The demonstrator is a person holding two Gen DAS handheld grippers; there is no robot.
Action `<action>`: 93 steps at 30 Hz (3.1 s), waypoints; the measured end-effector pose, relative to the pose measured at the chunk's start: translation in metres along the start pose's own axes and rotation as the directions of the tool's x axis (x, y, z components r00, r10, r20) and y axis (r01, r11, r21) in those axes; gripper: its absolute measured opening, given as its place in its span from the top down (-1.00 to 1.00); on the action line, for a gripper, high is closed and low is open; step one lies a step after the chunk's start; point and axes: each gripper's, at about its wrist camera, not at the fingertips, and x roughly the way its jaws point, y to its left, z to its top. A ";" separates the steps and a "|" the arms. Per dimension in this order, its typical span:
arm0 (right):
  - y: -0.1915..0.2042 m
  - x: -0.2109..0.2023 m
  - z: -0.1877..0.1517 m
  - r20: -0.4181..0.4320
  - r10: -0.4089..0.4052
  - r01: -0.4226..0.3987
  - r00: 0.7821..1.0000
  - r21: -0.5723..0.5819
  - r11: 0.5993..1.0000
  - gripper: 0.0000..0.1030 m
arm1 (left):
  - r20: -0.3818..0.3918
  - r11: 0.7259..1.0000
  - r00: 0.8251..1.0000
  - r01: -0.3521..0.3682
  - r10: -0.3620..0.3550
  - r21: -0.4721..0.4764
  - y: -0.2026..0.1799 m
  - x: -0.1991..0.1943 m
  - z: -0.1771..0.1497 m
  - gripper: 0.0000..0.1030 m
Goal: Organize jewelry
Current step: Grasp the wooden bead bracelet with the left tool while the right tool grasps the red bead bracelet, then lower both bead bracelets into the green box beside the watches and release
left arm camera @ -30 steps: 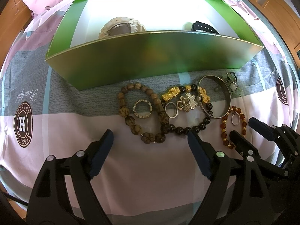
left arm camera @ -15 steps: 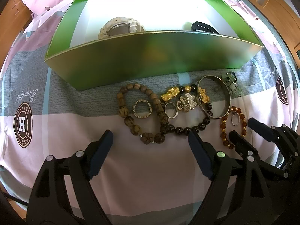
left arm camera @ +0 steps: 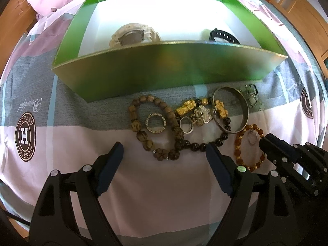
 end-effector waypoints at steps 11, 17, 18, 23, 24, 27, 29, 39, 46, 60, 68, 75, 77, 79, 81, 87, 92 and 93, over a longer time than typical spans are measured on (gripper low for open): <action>-0.003 0.005 0.003 -0.015 0.000 0.000 1.000 0.009 1.000 0.84 | 0.013 1.000 1.000 0.004 -0.004 0.012 0.004 0.001 0.006 -0.21; -0.002 0.004 0.003 -0.011 -0.003 0.004 1.000 0.012 1.000 0.85 | 0.017 0.996 0.996 0.086 -0.086 0.008 0.004 -0.008 0.007 0.78; -0.003 0.003 0.003 -0.008 -0.003 0.003 1.000 0.015 1.000 0.84 | 0.021 0.994 0.993 0.112 -0.112 -0.003 0.008 -0.011 0.007 0.78; -0.010 -0.002 0.002 0.005 -0.006 0.006 1.000 0.029 1.000 0.84 | 0.085 0.975 0.981 0.183 -0.173 -0.130 0.049 -0.030 0.010 0.78; -0.012 -0.003 0.002 0.004 -0.007 0.007 1.000 0.031 0.999 0.84 | 0.092 0.969 0.980 0.188 -0.175 -0.160 0.058 -0.031 0.010 0.78; -0.014 -0.002 0.001 -0.001 -0.005 0.005 1.000 0.037 0.999 0.85 | 0.087 0.959 0.982 0.183 -0.168 -0.216 0.074 -0.026 0.011 0.75; -0.015 -0.001 0.000 -0.002 -0.004 0.004 1.000 0.037 0.999 0.85 | 0.068 0.961 0.986 0.165 -0.153 -0.224 0.073 -0.021 0.012 0.71; -0.014 0.003 0.000 -0.014 0.000 0.001 1.000 0.038 0.999 0.84 | 0.011 0.981 0.996 0.090 -0.089 -0.170 0.060 -0.004 0.009 0.16; -0.016 -0.003 0.001 0.011 -0.003 0.002 1.000 0.048 0.999 0.85 | 0.005 0.986 0.997 0.075 -0.075 -0.147 0.055 -0.005 0.010 0.78; -0.018 -0.069 0.040 0.172 0.028 -0.035 0.985 0.039 0.999 0.85 | 0.204 0.963 0.955 0.242 -0.215 -0.119 0.058 -0.102 0.019 0.78; -0.014 -0.084 0.107 0.286 0.015 -0.023 0.958 0.024 0.999 0.85 | 0.319 0.970 0.925 0.234 -0.204 -0.059 0.048 -0.129 0.082 0.78; -0.003 -0.033 0.130 0.207 -0.004 0.004 0.978 -0.003 1.000 0.84 | 0.236 0.973 0.958 0.193 -0.161 -0.123 0.067 -0.069 0.100 0.78; -0.001 -0.021 0.132 0.183 -0.002 0.003 0.983 -0.004 1.000 0.82 | 0.222 0.970 0.963 0.190 -0.154 -0.154 0.074 -0.060 0.099 0.77; 0.001 -0.021 0.130 0.173 -0.003 0.003 0.985 0.002 1.000 0.60 | 0.215 0.966 0.967 0.181 -0.139 -0.187 0.080 -0.057 0.096 0.70; -0.001 -0.030 0.125 0.193 0.009 -0.012 0.981 0.016 1.000 0.29 | 0.217 0.963 0.965 0.192 -0.149 -0.191 0.081 -0.060 0.093 0.45; -0.021 -0.059 0.091 0.222 0.016 -0.026 0.975 0.043 0.999 0.26 | 0.202 0.965 0.950 0.255 -0.239 -0.056 0.043 -0.079 0.056 0.44; -0.032 -0.032 0.057 0.115 -0.002 -0.004 0.993 0.050 0.999 0.37 | 0.071 0.971 0.968 0.238 -0.240 0.029 0.006 -0.048 0.019 0.46; -0.034 -0.025 0.054 0.095 0.004 -0.010 0.995 0.057 0.998 0.37 | 0.042 0.974 0.973 0.224 -0.225 0.024 0.003 -0.036 0.013 0.46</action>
